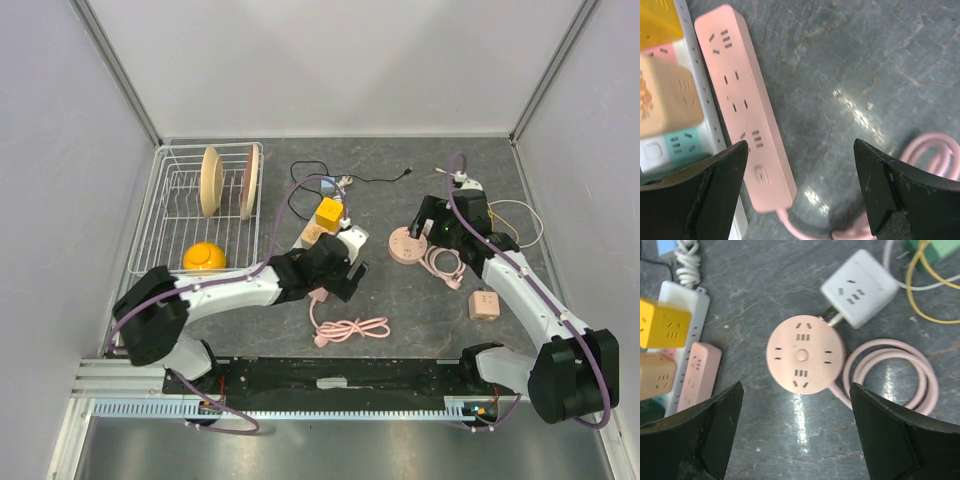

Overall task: Insert the plug
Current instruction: Pick up the plug from the center of the board.

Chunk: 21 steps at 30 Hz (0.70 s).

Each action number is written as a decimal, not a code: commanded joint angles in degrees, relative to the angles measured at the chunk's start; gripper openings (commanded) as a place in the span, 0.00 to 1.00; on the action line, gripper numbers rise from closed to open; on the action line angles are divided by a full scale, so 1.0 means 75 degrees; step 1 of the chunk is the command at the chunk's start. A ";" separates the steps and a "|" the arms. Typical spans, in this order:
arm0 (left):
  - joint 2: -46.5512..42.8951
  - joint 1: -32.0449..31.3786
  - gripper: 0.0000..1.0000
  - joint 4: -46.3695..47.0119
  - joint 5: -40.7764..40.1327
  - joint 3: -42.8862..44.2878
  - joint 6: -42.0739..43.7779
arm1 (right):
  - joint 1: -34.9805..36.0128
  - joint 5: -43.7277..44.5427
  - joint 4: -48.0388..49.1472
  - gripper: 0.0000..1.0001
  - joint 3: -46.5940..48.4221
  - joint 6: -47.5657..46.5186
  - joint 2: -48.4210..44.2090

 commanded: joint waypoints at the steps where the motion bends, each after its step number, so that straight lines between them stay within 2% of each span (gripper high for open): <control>1: 0.1207 -0.0028 0.93 -0.0041 -0.0662 0.1122 0.0693 | -0.0682 -0.0816 0.0298 0.94 -0.0284 0.0126 -0.0305; 8: 0.2744 0.0054 0.93 -0.0229 -0.1331 0.1979 0.0881 | -0.1128 -0.1063 0.0298 0.94 -0.0507 0.0184 -0.0680; 16: 0.3040 -0.0004 0.93 -0.0323 -0.0289 0.1781 0.0577 | -0.1268 -0.1075 0.0298 0.94 -0.0519 0.0056 -0.0762; 21: 0.2841 -0.0601 0.93 -0.0230 0.0367 0.1534 0.0635 | -0.1292 -0.0795 0.0286 0.94 -0.0460 0.0020 -0.0727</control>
